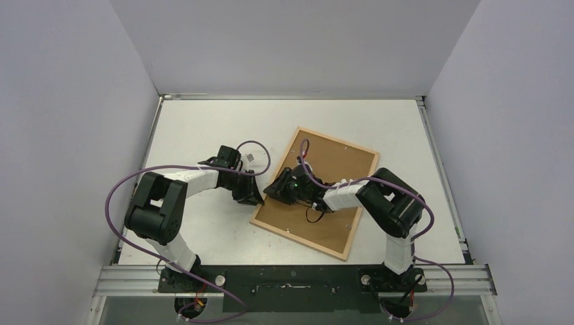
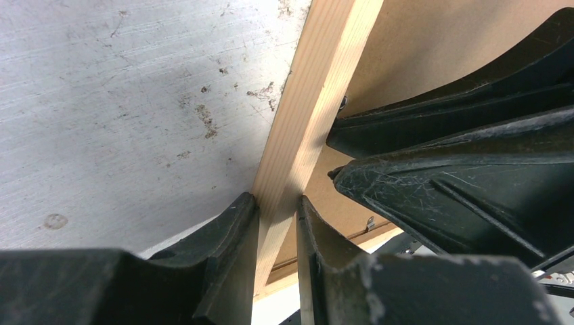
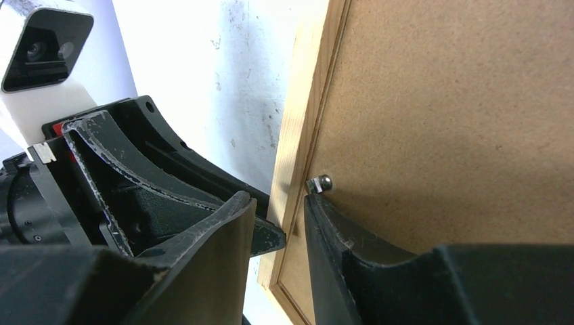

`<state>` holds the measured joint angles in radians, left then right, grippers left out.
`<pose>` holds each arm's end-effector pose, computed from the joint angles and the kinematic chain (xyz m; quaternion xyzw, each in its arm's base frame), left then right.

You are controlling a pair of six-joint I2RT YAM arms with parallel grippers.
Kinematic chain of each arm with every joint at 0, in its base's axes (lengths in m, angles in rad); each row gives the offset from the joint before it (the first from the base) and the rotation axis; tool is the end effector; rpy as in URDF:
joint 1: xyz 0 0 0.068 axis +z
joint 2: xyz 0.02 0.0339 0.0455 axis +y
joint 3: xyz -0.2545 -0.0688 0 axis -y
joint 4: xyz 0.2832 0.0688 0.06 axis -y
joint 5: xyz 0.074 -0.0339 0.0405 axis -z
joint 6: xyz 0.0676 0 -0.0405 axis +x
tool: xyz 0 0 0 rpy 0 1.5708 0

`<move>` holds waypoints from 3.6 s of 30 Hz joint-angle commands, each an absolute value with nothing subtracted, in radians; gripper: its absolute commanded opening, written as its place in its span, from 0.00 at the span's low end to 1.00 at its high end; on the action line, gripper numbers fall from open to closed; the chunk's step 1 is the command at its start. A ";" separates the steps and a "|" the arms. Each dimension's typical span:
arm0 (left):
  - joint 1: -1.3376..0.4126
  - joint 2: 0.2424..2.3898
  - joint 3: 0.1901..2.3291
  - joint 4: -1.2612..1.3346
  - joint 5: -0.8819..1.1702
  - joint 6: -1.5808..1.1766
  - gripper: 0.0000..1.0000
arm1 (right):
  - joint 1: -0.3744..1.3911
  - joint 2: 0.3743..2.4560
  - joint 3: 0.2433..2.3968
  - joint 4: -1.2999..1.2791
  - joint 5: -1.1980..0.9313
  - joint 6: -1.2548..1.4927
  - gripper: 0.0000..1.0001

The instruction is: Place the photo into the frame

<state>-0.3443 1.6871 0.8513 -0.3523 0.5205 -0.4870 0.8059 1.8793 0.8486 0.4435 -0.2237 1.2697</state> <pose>0.3026 -0.1442 0.0734 -0.0188 0.9498 -0.3053 0.0661 0.2737 0.3068 0.0664 0.1500 0.8646 0.4542 0.1537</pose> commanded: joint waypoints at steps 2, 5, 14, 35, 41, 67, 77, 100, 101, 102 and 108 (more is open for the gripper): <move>-0.367 1.729 0.842 -0.412 0.476 -0.492 0.12 | 0.801 1.928 0.810 0.499 -0.134 1.253 0.36; -0.367 1.729 0.851 -0.433 0.446 -0.490 0.15 | 0.798 1.943 0.782 0.603 -0.156 1.262 0.39; -0.367 1.735 0.850 -0.446 0.421 -0.490 0.18 | 0.798 1.955 0.748 0.723 -0.159 1.278 0.46; -0.367 1.751 0.851 -0.452 0.416 -0.500 0.13 | 0.777 1.959 0.700 0.899 -0.086 1.283 0.41; -0.364 1.732 0.887 -0.445 0.432 -0.494 0.29 | 0.779 1.788 0.705 0.584 -0.005 1.217 0.42; -0.362 1.800 0.986 -0.453 0.442 -0.446 0.08 | 0.833 1.745 1.021 -0.012 -0.067 0.304 0.38; -0.323 1.819 0.956 -0.380 0.592 -0.560 0.17 | 0.952 1.761 1.046 0.019 0.062 0.010 0.40; -0.258 1.883 0.914 -0.366 0.646 -0.577 0.12 | 0.990 1.858 1.058 0.094 0.101 -0.256 0.41; -0.256 1.884 0.913 -0.365 0.647 -0.577 0.12 | 0.989 1.863 1.059 0.098 0.102 -0.257 0.41; -0.255 1.886 0.911 -0.364 0.647 -0.577 0.12 | 0.991 1.868 1.061 0.102 0.103 -0.260 0.41; -0.250 1.894 0.910 -0.366 0.649 -0.575 0.10 | 0.994 1.895 1.067 0.125 0.124 -0.265 0.40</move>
<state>-0.2512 1.8515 0.9356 -0.3870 0.7448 -0.5915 0.9836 1.8576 1.0405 0.0891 0.1055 -0.2520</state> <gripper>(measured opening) 0.175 0.406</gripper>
